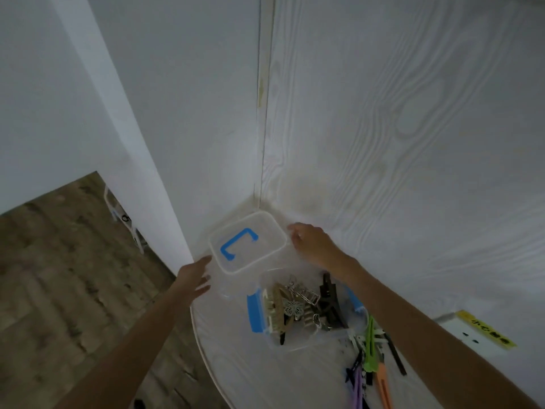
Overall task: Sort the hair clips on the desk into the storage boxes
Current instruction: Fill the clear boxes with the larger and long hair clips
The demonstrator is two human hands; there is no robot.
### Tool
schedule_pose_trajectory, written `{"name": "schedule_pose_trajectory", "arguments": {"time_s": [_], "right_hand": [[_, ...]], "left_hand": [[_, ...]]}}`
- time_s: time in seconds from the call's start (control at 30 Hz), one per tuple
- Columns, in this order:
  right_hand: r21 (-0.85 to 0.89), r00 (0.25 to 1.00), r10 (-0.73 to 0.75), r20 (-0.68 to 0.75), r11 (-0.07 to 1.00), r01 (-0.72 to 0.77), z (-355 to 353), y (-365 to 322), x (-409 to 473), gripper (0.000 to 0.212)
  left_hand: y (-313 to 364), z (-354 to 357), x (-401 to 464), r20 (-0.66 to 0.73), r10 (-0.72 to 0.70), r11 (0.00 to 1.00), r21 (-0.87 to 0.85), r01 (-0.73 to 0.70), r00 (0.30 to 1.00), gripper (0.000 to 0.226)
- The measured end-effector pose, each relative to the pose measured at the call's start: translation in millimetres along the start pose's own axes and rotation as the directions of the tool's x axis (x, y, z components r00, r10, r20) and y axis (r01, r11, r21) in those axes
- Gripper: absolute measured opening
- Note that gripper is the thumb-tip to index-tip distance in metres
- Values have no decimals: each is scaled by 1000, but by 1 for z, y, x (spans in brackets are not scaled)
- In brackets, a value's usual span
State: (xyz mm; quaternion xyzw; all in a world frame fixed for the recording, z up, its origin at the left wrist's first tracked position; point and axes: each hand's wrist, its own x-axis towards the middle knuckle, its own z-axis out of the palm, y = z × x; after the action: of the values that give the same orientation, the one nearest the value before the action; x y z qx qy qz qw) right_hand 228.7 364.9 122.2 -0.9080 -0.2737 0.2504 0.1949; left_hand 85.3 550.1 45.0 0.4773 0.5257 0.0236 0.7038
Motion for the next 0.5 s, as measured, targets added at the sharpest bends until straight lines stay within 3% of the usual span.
{"name": "schedule_pose_trajectory", "arguments": {"time_s": [0.07, 0.13, 0.27, 0.33, 0.5], "right_hand": [[164, 974, 182, 134, 965, -203, 18, -8, 32, 45], [326, 942, 274, 193, 888, -325, 30, -11, 52, 49], [434, 921, 317, 227, 814, -387, 32, -7, 65, 39], [492, 901, 331, 280, 757, -431, 31, -3, 61, 23], [683, 896, 272, 350, 580, -443, 28, 9, 55, 24]], "left_hand": [[2, 2, -1, 116, -54, 991, -112, 67, 992, 35], [2, 0, 3, 152, -49, 989, -131, 69, 987, 28], [2, -8, 10, 119, 4, 1000, -30, 0, 993, 41], [-1, -17, 11, 132, 28, 1000, -9, -28, 991, 42], [-13, -40, 6, 181, 101, 995, -21, -99, 978, 16]]}}
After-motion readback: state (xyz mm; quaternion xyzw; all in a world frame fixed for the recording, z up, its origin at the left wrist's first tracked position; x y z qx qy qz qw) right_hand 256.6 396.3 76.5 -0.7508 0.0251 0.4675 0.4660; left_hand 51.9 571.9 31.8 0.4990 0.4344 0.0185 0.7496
